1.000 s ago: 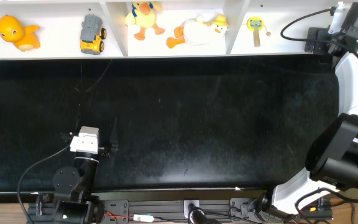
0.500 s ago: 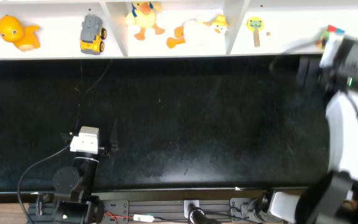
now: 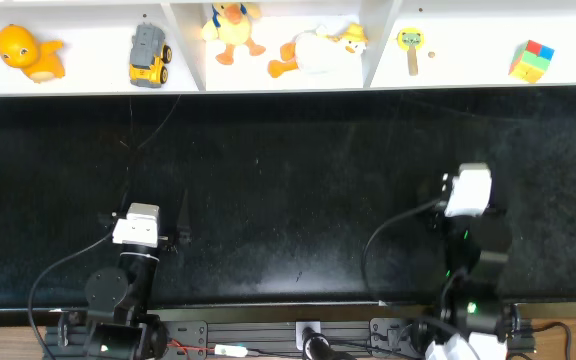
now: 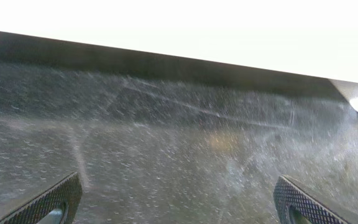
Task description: Store Toys
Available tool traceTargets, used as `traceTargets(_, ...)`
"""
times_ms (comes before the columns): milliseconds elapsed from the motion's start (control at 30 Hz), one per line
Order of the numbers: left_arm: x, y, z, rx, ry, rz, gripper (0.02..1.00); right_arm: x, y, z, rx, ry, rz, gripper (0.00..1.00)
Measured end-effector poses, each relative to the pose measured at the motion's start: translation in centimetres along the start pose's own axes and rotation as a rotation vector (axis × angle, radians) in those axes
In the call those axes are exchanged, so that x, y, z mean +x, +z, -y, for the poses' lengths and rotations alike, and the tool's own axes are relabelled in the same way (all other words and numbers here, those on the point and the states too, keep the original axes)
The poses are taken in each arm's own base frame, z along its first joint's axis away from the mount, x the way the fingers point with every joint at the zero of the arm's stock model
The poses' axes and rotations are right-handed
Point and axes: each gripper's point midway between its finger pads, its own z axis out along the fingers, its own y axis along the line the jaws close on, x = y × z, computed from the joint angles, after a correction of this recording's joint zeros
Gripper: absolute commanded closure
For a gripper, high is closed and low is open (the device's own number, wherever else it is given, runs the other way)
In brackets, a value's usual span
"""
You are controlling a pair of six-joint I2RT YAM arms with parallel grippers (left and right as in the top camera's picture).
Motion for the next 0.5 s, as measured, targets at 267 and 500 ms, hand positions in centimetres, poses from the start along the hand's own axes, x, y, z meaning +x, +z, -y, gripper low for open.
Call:
traceTargets(267, 0.0, 0.0, 0.0, 0.0, 0.0, 0.0, 0.02, 0.4, -1.3, -1.8, -0.051, 0.013, 0.156, 0.007)
traceTargets(500, 0.0, 0.0, 0.0, 0.0, 0.0, 0.0, 0.02, -2.1, -2.6, -1.4, -0.04, 0.032, 0.28, 0.005)
